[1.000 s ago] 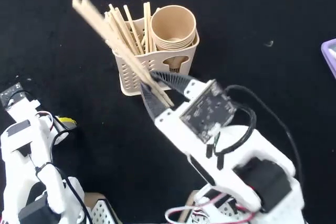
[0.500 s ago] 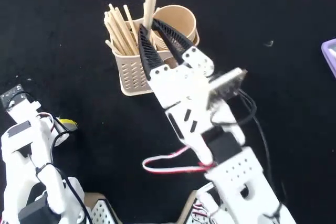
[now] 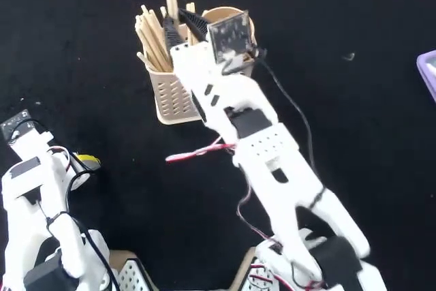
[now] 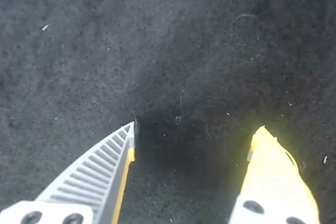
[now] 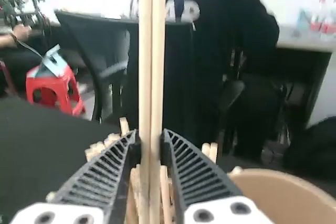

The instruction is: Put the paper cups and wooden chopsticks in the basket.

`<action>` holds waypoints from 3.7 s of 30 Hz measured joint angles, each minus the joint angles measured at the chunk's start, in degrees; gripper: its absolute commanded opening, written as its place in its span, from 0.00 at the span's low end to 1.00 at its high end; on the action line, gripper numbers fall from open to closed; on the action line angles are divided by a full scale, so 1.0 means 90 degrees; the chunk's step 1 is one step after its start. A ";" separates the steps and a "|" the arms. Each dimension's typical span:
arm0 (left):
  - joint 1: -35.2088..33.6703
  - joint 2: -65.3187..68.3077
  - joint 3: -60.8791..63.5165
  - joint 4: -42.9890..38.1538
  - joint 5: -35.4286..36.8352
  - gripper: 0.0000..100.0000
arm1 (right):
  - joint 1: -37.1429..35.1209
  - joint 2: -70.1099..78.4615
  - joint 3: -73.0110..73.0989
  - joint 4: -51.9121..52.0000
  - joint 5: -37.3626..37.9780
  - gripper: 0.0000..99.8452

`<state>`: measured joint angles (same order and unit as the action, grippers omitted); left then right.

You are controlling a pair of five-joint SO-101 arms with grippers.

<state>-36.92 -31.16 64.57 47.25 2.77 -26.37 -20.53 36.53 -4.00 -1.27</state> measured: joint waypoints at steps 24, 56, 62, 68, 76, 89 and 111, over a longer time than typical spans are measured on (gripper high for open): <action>0.0000 0.0000 0.0000 0.0000 0.0000 0.30 | -0.0117 -0.2969 0.0029 0.2628 0.0000 0.03; 0.0156 -0.3038 -0.0957 0.3468 0.0020 0.03 | 0.2266 -0.9182 0.6574 0.7375 0.0000 0.01; 0.0537 -0.5871 -0.0059 0.3663 -0.0176 0.03 | 0.2266 -0.9182 0.6672 0.8176 0.0000 0.01; 0.0869 -0.7971 0.1270 0.3819 -0.0996 0.03 | 0.2266 -0.9182 0.6672 0.8694 0.0000 0.01; 0.0938 -0.7941 0.2159 0.3653 -0.1084 0.03 | 0.2266 -0.9182 0.6672 0.8703 0.0000 0.01; 0.0947 -0.8098 0.3487 0.2764 -0.1104 0.03 | 0.2266 -0.9182 0.6672 0.8703 0.0000 0.01; 0.0947 -0.8098 0.3497 0.2803 -0.1104 0.03 | 0.2266 -0.9182 0.6672 0.8703 0.0000 0.01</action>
<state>-28.40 -104.04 96.04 72.48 -7.16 -5.98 -103.16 96.57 74.33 -1.27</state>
